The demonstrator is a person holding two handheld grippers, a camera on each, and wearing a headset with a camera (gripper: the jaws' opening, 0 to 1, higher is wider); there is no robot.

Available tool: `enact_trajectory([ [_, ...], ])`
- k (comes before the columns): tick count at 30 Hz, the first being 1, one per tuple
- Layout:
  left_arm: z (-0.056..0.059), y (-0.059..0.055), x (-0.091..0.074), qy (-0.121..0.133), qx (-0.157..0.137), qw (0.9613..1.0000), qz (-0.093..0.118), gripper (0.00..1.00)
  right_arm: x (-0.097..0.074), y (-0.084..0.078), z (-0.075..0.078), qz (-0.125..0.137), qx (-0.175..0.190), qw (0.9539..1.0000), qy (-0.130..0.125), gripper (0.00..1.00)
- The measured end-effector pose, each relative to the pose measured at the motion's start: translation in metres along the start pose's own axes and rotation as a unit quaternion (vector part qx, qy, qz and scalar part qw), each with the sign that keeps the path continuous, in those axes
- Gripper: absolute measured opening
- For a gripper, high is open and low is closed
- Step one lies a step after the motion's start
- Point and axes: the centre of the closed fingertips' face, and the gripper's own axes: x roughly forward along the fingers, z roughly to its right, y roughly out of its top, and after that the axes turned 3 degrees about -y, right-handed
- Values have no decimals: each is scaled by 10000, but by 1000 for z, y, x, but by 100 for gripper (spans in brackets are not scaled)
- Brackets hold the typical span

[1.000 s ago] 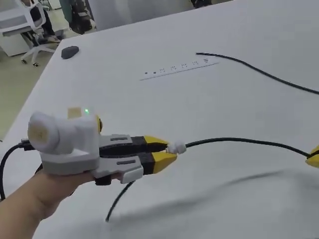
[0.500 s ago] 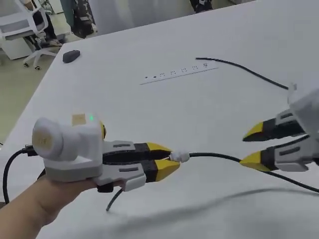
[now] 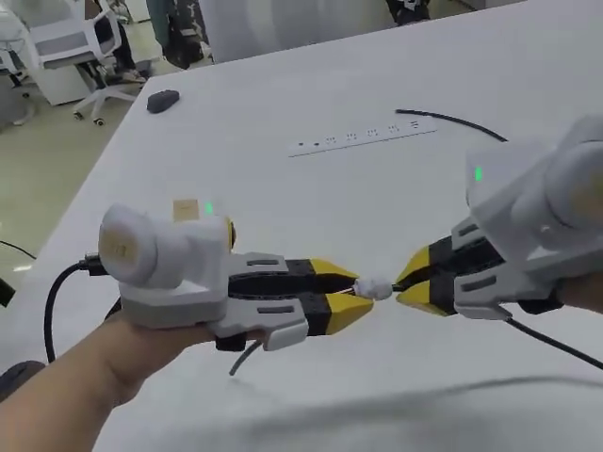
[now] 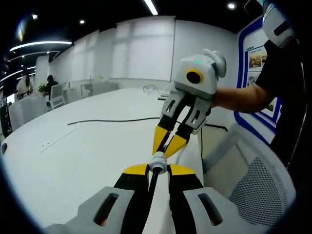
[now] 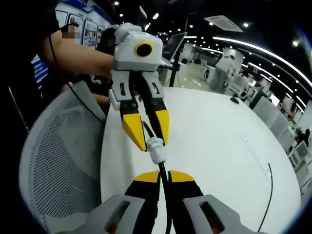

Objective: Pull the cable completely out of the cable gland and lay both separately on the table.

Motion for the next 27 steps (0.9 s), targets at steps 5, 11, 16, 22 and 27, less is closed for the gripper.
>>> enact_trajectory([
  [5,0,1,2,13,5,10000,30,14,-7,-6,2,10,-49,9999,-92,0],
  [11,-4,2,-5,151,24,9999,57,14,-28,-27,14,-6,249,9993,-285,0],
  [16,-9,1,-15,295,-25,9995,115,14,-48,-61,30,-202,597,9961,-610,0],
  [22,-15,-3,-20,409,-153,9989,160,14,-55,-92,34,-412,803,9931,-752,0],
  [27,-16,-6,-16,418,-218,9988,132,14,-47,-104,32,-530,943,9915,-718,0],
])
